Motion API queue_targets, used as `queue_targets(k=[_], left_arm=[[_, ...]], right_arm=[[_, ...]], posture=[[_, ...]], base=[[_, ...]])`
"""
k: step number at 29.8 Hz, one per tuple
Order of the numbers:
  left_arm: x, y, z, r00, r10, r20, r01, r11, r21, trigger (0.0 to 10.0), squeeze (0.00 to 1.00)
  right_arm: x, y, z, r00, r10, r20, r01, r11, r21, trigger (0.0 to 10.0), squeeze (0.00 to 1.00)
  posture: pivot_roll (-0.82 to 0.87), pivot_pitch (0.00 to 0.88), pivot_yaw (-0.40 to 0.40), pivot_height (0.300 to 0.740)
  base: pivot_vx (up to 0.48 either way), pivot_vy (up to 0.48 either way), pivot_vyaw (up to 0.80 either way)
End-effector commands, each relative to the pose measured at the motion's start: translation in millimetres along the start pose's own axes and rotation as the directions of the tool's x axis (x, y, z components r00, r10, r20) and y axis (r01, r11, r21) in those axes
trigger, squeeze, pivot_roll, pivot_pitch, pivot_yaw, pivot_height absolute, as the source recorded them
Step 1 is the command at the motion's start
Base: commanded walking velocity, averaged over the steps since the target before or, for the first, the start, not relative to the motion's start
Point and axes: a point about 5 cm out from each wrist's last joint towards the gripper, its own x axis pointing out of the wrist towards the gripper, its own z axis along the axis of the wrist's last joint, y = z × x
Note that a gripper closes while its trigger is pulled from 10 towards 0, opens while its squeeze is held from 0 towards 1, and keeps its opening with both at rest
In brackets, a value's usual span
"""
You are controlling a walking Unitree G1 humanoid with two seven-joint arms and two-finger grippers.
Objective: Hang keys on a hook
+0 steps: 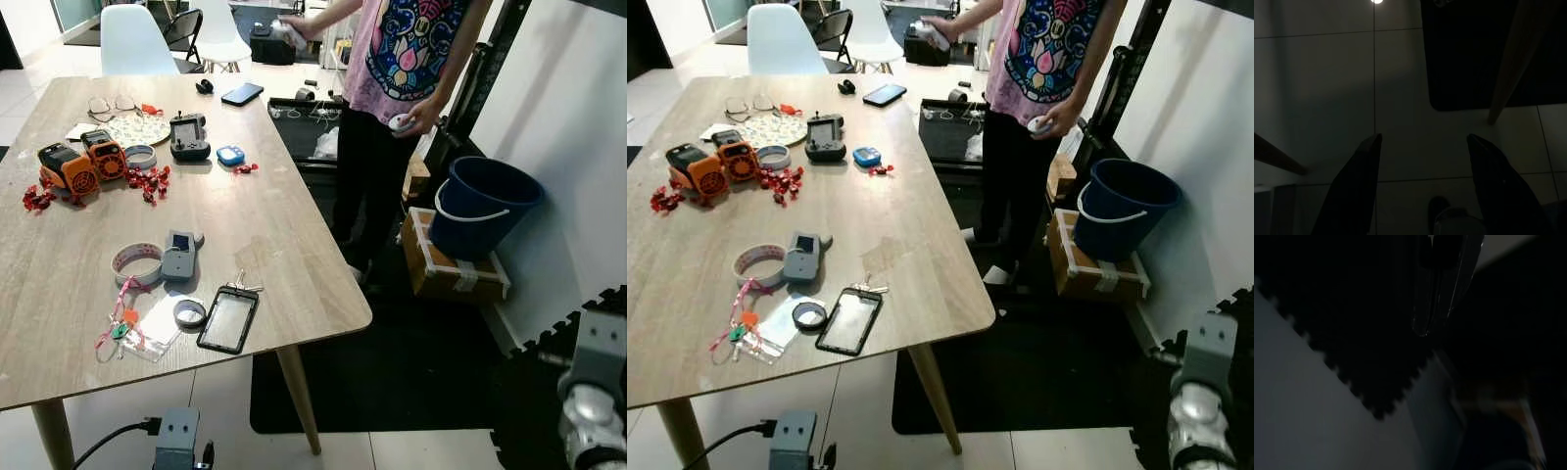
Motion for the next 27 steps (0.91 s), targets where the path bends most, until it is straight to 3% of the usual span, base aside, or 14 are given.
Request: queue_targets(k=[1, 3, 4, 5, 6, 8, 10, 11, 15, 19, 21, 23, 25, 27], left_arm=[[-1.5, 1.3, -4.5, 1.0, 0.003, -0.025, -0.003, 1.0, 0.005, 10.0, 0.0], [-1.4, 1.3, -4.5, 1.0, 0.003, -0.025, -0.003, 1.0, 0.005, 10.0, 0.0], [-1.6, 1.3, -4.9, 1.0, 0.005, -0.027, -0.005, 1.0, 0.004, 10.0, 0.0], [-1.6, 1.3, -4.9, 1.0, 0.005, -0.027, -0.005, 1.0, 0.004, 10.0, 0.0], [-1.8, 1.3, -5.4, 1.0, 0.008, -0.029, -0.008, 1.0, 0.003, 10.0, 0.0], [-2.3, 1.6, -6.5, 0.999, 0.013, -0.033, -0.013, 1.0, 0.001, 10.0, 0.0], [-2.9, 2.1, -7.7, 0.999, 0.015, -0.037, -0.015, 1.0, 0.001, 10.0, 0.0], [-2.9, 2.1, -7.7, 0.999, 0.015, -0.037, -0.015, 1.0, 0.001, 10.0, 0.0], [-4.1, 3.6, -9.4, 0.999, 0.02, -0.041, -0.02, 1.0, 0.001, 10.0, 0.0], [-4.3, 4.5, -9.8, 0.999, 0.025, -0.042, -0.025, 1.0, 0.001, 10.0, 0.0], [-4.4, 4.6, -9.8, 0.999, 0.026, -0.042, -0.026, 1.0, 0.001, 10.0, 0.0], [-4.4, 4.9, -9.9, 0.999, 0.026, -0.043, -0.026, 1.0, 0.002, 10.0, 0.0], [-4.4, 5.0, -10.0, 0.999, 0.026, -0.043, -0.026, 1.0, 0.002, 10.0, 0.0], [-4.5, 5.0, -10.1, 0.999, 0.026, -0.044, -0.026, 1.0, 0.002, 10.0, 0.0]], right_arm=[[3.2, -1.0, 8.5, 1.0, 0.004, 0.025, -0.005, 1.0, 0.028, 10.0, 0.0], [3.9, -0.4, 10.7, 0.999, 0.006, 0.031, -0.007, 0.999, 0.033, 10.0, 0.0], [8.6, 16.1, 31.7, 0.993, 0.078, 0.091, -0.083, 0.994, 0.063, 10.0, 0.0], [8.6, 16.1, 31.7, 0.993, 0.078, 0.091, -0.083, 0.994, 0.063, 10.0, 0.0], [11.0, 34.5, 52.6, 0.976, 0.158, 0.148, -0.172, 0.981, 0.089, 10.0, 0.0], [9.4, 67.1, 82.9, 0.923, 0.309, 0.23, -0.338, 0.936, 0.102, 10.0, 0.0], [2.1, 94.6, 96.0, 0.857, 0.442, 0.265, -0.475, 0.877, 0.075, 10.0, 0.0], [2.1, 94.6, 96.0, 0.857, 0.442, 0.265, -0.475, 0.877, 0.075, 10.0, 0.0], [-16.3, 136.4, 110.4, 0.721, 0.62, 0.31, -0.659, 0.752, 0.03, 10.0, 0.0], [-23.9, 150.9, 113.9, 0.669, 0.67, 0.321, -0.715, 0.699, 0.032, 10.0, 0.0], [-24.8, 152.5, 113.6, 0.662, 0.678, 0.32, -0.723, 0.69, 0.033, 10.0, 0.0], [-30.6, 159.7, 109.7, 0.606, 0.735, 0.304, -0.769, 0.639, -0.012, 10.0, 0.0], [-32.3, 161.5, 108.4, 0.59, 0.75, 0.298, -0.779, 0.626, -0.032, 10.0, 0.0], [-38.6, 167.0, 105.9, 0.533, 0.793, 0.295, -0.811, 0.578, -0.088, 10.0, 0.0]], posture=[[0.06, 0.052, -0.07, 0.74], [0.06, 0.052, -0.07, 0.74], [0.06, 0.053, -0.075, 0.74], [0.06, 0.053, -0.075, 0.74], [0.06, 0.053, -0.077, 0.74], [0.06, 0.054, -0.078, 0.74], [0.07, 0.055, -0.077, 0.74], [0.07, 0.055, -0.077, 0.74], [0.07, 0.054, -0.078, 0.74], [0.07, 0.054, -0.078, 0.74], [0.07, 0.054, -0.078, 0.74], [0.07, 0.055, -0.077, 0.74], [0.07, 0.055, -0.077, 0.74], [0.07, 0.055, -0.076, 0.74]], base=[[0.0, 0.0, 0.0], [0.0, 0.0, 0.0], [0.0, 0.0, 0.0], [0.0, 0.0, 0.0], [0.0, 0.0, 0.0], [0.0, 0.0, 0.0], [0.0, 0.0, 0.0], [0.0, 0.0, 0.0], [0.0, 0.0, 0.0], [0.0, 0.0, 0.0], [0.0, 0.0, 0.0], [0.0, 0.0, 0.0], [0.0, 0.0, 0.0], [0.0, 0.0, 0.0]])
